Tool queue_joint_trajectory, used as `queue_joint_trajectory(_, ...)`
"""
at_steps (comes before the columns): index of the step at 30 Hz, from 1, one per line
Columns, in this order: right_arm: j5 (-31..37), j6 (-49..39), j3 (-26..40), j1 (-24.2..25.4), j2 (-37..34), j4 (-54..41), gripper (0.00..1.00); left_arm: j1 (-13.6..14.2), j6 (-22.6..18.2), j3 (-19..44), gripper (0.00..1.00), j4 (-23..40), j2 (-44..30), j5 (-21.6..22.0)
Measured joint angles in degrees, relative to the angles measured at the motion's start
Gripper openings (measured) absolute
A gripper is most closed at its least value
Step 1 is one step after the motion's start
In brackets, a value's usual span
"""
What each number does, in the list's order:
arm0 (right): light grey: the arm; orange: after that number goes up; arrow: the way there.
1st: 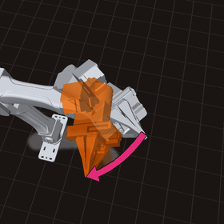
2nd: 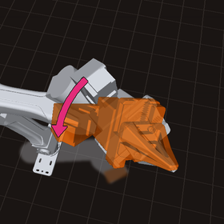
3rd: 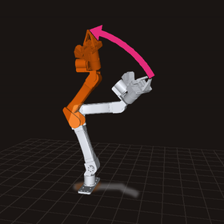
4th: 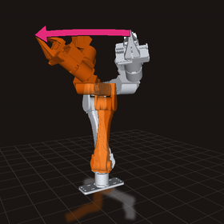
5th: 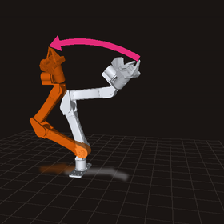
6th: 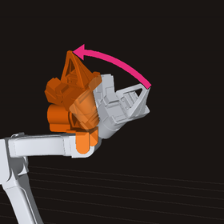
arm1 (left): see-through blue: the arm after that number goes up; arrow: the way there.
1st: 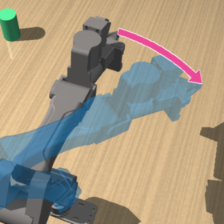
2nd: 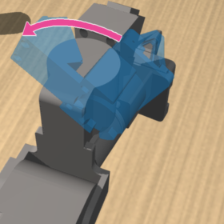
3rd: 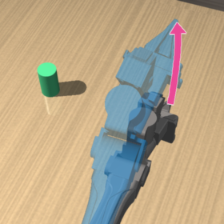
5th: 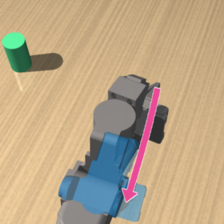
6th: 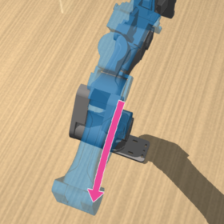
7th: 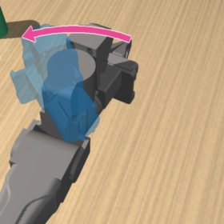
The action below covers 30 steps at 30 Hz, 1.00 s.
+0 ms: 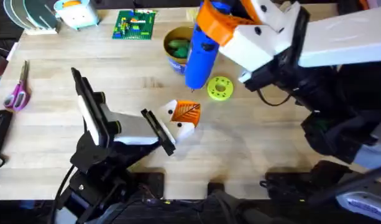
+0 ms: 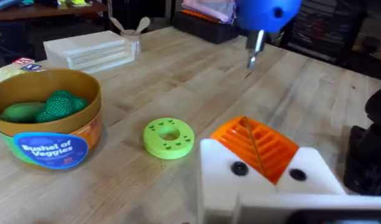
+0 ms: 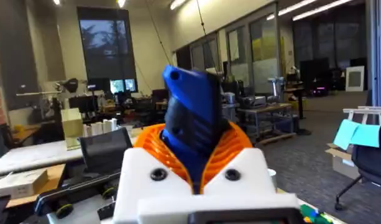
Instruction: Pick up the gripper from the table and insert it into the empty holder that is missing its gripper. Then pick up a screw, insert it into the mounting hole, and use the screwdriver to tighten it. Finally, clean up the table by picking up the vegetable and placing it into the bucket.
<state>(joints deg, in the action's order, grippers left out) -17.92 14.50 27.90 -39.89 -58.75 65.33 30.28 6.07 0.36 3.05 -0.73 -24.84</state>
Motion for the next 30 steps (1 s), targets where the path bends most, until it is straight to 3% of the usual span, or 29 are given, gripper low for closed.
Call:
queue_joint_trajectory(6, 0.54, 0.0, -0.02, -2.2, -5.12, 6.21, 0.024, 0.01, 0.0, 0.0, 0.009, 0.0, 0.0, -0.01)
queue_joint_trajectory(15, 0.52, 0.0, 0.0, -6.77, -6.3, 6.44, 0.024, 0.01, 0.0, 0.0, 0.009, 0.0, 0.0, -0.02)
queue_joint_trajectory(30, 0.54, -0.02, 0.66, -8.64, -9.87, 6.37, 0.024, 0.0, 0.0, 0.0, 0.009, 0.0, 0.0, -0.02)
